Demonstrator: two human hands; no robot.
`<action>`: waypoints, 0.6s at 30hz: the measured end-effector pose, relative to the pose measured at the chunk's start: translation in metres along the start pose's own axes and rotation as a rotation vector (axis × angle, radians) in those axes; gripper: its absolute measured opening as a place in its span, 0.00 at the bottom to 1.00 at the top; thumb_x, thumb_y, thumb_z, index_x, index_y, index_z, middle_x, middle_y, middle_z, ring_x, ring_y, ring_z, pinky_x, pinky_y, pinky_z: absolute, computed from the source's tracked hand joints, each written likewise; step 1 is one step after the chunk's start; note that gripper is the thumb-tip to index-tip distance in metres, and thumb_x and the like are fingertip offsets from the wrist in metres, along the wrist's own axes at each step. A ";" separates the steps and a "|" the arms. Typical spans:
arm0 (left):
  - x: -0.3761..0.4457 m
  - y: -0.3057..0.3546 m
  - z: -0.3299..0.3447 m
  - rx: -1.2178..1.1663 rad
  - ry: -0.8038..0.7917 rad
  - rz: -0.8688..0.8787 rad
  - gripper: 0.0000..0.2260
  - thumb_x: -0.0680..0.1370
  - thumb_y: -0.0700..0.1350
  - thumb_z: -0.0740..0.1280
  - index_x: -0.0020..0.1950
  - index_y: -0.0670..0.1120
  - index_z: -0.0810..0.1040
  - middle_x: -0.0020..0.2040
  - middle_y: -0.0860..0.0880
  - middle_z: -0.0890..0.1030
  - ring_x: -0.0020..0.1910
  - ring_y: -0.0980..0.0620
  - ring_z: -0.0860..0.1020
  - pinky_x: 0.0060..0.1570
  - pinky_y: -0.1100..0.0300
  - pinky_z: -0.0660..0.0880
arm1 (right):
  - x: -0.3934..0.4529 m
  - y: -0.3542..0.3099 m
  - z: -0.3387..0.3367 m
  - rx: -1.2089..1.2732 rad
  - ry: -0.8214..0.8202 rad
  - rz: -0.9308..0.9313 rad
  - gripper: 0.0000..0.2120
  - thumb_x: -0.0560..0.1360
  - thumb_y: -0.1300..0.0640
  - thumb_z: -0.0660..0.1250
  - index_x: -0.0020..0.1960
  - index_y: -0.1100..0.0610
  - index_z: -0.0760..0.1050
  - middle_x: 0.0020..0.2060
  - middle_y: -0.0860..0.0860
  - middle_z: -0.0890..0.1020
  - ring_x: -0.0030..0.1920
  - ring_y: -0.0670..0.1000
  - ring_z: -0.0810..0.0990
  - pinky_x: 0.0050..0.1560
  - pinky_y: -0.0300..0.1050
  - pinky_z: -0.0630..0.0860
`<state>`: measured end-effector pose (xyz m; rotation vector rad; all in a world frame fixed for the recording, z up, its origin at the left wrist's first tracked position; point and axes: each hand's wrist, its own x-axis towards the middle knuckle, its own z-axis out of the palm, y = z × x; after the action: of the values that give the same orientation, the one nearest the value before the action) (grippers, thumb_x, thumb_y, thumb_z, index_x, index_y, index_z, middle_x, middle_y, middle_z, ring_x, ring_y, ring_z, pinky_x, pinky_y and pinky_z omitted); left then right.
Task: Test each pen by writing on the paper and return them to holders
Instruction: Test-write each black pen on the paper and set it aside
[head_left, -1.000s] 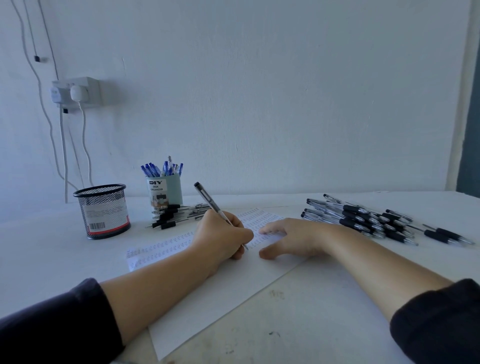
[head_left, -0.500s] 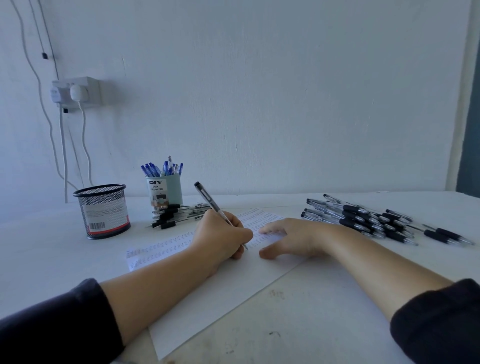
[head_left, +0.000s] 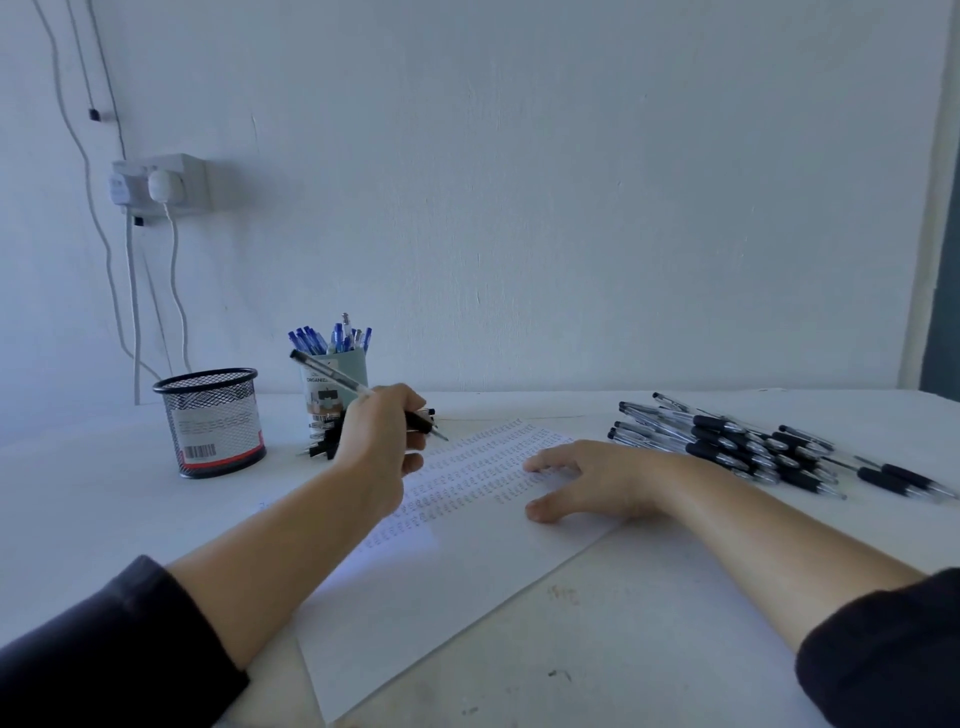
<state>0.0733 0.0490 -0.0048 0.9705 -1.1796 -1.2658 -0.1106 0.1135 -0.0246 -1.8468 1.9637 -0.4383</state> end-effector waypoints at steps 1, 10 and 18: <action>0.001 0.000 -0.001 0.001 -0.002 -0.003 0.08 0.75 0.33 0.58 0.38 0.43 0.67 0.30 0.47 0.71 0.26 0.53 0.65 0.26 0.62 0.62 | 0.000 -0.001 0.000 -0.005 -0.002 -0.004 0.32 0.71 0.43 0.70 0.72 0.43 0.64 0.74 0.42 0.62 0.73 0.45 0.61 0.73 0.45 0.55; 0.003 -0.003 -0.001 0.107 -0.044 0.027 0.08 0.82 0.48 0.56 0.46 0.46 0.67 0.26 0.47 0.69 0.23 0.53 0.63 0.21 0.65 0.59 | -0.003 -0.002 -0.001 -0.040 0.005 -0.015 0.31 0.72 0.43 0.69 0.72 0.44 0.64 0.73 0.41 0.62 0.73 0.44 0.61 0.72 0.43 0.56; 0.001 -0.002 -0.002 0.064 -0.030 0.068 0.08 0.81 0.42 0.58 0.43 0.43 0.72 0.29 0.46 0.71 0.25 0.52 0.65 0.25 0.61 0.61 | 0.000 -0.001 -0.001 -0.034 0.002 -0.014 0.31 0.72 0.43 0.69 0.72 0.44 0.64 0.73 0.42 0.63 0.72 0.45 0.62 0.73 0.44 0.56</action>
<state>0.0752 0.0478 -0.0068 0.9532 -1.2726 -1.1980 -0.1102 0.1139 -0.0237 -1.8822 1.9728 -0.4134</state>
